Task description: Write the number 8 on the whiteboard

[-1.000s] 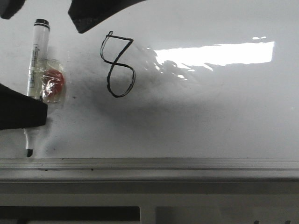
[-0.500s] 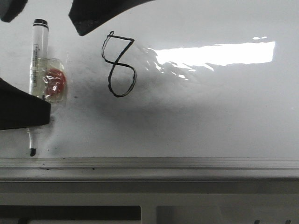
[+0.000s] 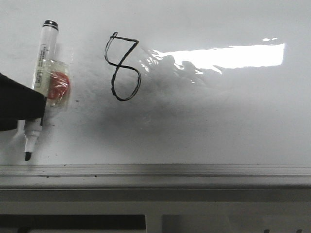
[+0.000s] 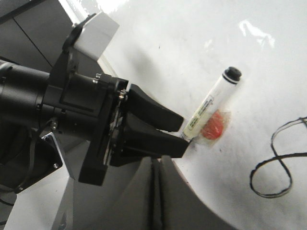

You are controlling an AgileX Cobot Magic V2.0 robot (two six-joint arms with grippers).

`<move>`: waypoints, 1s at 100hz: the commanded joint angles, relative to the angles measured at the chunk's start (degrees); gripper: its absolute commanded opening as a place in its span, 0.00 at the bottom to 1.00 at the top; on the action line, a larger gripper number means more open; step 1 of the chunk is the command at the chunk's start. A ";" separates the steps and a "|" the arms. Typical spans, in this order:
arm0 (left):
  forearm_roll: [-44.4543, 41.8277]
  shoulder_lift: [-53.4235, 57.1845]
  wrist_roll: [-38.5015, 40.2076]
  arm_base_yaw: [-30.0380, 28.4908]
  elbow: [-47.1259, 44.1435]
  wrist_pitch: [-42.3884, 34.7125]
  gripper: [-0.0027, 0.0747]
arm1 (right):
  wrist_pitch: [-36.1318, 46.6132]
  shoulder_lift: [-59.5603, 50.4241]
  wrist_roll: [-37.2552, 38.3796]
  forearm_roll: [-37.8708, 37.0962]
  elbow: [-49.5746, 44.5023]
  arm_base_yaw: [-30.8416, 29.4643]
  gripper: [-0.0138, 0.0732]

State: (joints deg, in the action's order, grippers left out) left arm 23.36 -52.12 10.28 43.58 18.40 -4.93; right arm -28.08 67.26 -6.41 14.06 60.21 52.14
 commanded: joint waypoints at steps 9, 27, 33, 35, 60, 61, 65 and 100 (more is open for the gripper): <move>-1.53 8.18 -0.49 -0.07 1.22 1.58 0.06 | 9.39 -8.47 -0.09 -2.49 -5.71 -0.33 0.09; -8.46 18.29 -0.57 0.00 -0.33 1.59 0.01 | 27.67 -19.99 -0.86 -3.09 -21.18 -0.22 0.09; -9.89 21.64 -0.57 0.00 -1.28 1.59 0.01 | 33.11 -24.67 -1.23 -3.33 -26.79 -0.22 0.09; -10.04 22.91 -0.57 0.00 -1.69 1.59 0.01 | 34.61 -26.19 -1.23 -3.49 -28.63 -0.22 0.09; -13.50 37.95 -0.85 0.00 -7.85 2.28 0.01 | 39.46 -43.03 -1.49 -8.09 -46.65 -0.22 0.09; -13.71 38.34 -0.85 0.00 -8.01 2.47 0.01 | 39.46 -43.89 -1.49 -8.09 -47.43 -0.22 0.09; -14.85 40.53 -0.85 0.00 -8.85 3.79 0.01 | 39.35 -46.38 -1.49 -8.09 -49.16 -0.22 0.09; -11.96 48.75 -0.85 0.00 -9.91 14.43 0.01 | 39.34 -55.29 -1.49 -8.09 -56.89 -0.22 0.09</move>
State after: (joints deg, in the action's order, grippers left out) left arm 9.42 -2.90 9.35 43.57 7.01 12.54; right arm 6.08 11.73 -7.48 6.59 2.41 52.14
